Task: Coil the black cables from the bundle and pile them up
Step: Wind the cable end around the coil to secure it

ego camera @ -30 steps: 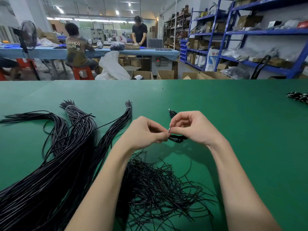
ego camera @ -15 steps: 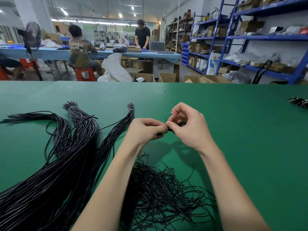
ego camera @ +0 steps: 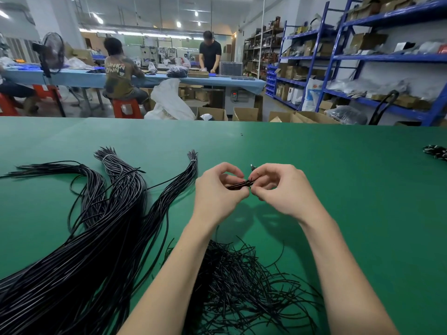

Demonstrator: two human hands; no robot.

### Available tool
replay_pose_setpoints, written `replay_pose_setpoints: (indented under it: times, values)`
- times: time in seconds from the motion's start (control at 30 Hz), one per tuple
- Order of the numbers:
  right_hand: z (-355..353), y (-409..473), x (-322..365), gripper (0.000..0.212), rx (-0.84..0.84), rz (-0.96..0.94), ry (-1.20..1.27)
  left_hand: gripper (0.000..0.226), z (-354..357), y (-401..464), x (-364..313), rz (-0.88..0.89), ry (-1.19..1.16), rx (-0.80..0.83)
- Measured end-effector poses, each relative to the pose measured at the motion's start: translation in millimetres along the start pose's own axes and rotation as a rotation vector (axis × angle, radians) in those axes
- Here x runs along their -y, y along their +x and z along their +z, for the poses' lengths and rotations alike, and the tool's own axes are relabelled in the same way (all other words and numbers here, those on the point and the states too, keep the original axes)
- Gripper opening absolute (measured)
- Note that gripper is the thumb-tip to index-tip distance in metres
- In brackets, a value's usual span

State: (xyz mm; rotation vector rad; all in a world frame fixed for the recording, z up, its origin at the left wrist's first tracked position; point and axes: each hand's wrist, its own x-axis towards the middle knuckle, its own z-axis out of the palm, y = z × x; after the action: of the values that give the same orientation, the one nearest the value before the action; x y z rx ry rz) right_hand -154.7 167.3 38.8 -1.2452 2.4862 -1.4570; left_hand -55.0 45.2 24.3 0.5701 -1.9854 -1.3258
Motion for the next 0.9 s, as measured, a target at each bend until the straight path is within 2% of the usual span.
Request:
replay_pose_setpoints:
  times: [0.17, 0.33, 0.47, 0.73, 0.8, 0.9]
  values:
    - [-7, -1, -1, 0.012, -0.015, 0.051, 0.114, 0.022, 4, 0, 0, 0.118, 0.066, -0.022]
    - [-1, 1, 0, 0.013, -0.107, 0.01, 0.093, 0.02, 4, 3, 2, 0.107, 0.033, -0.033]
    - [-1, 2, -3, 0.015, -0.114, -0.061, -0.026, 0.011, 7, 2, 1, -0.035, -0.16, 0.036]
    - [13, 4, -6, 0.008, -0.107, -0.129, -0.106, 0.006, 4, 4, 2, -0.244, -0.431, 0.025]
    - [12, 3, -6, 0.007, -0.09, -0.166, -0.137, 0.01, 4, 4, 2, -0.33, -0.517, 0.038]
    - [9, 0, -6, 0.005, -0.084, -0.275, -0.121, 0.015, -4, 7, 5, -0.521, -0.71, 0.171]
